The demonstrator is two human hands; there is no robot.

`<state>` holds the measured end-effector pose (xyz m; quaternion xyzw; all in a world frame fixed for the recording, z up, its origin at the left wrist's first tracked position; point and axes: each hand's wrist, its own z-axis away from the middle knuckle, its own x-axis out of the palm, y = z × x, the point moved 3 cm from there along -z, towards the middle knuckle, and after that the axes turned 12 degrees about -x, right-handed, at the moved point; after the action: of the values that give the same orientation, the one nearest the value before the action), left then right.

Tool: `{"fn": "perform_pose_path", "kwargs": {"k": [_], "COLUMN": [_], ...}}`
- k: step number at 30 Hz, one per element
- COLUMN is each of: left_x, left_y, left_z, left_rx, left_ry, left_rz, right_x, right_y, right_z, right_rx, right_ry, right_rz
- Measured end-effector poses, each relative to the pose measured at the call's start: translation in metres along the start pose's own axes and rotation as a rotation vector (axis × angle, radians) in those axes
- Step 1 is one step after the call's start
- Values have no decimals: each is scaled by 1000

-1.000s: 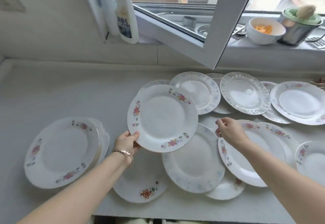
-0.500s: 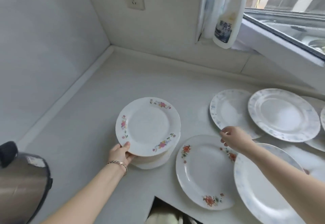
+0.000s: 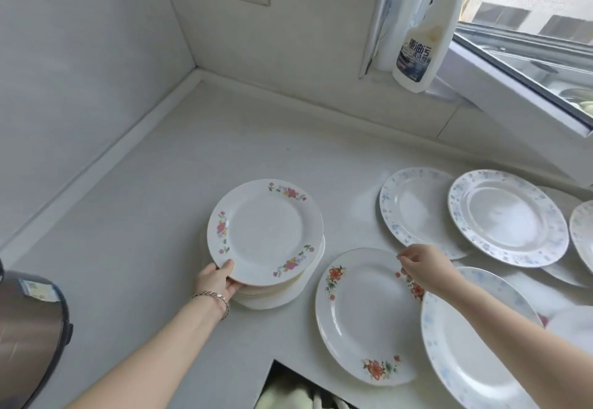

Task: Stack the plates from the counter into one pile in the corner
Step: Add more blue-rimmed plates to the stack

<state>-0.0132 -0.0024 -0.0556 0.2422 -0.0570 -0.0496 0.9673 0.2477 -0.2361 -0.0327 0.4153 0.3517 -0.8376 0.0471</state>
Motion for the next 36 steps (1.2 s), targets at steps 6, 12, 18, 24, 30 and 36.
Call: {"fn": "perform_pose_path", "kwargs": {"k": [6, 12, 18, 24, 30, 36], "left_x": [-15, -29, -19, -17, 10, 92], "left_y": [7, 9, 14, 14, 15, -36], "left_z": [4, -1, 6, 9, 37, 69], "left_rx": [58, 47, 4, -15, 465, 592], "left_ry": [118, 228, 287, 360, 600, 86], "left_rz": [-179, -558, -847, -1034, -1888, -1718], "right_x": [3, 10, 15, 17, 13, -19], "right_y": [5, 10, 7, 7, 12, 42], "right_z": [4, 6, 8, 12, 16, 35], "right_rx": [10, 36, 38, 44, 48, 89], "right_ry": [1, -22, -38, -46, -23, 82], "right_rz": [-23, -53, -56, -60, -64, -95]}}
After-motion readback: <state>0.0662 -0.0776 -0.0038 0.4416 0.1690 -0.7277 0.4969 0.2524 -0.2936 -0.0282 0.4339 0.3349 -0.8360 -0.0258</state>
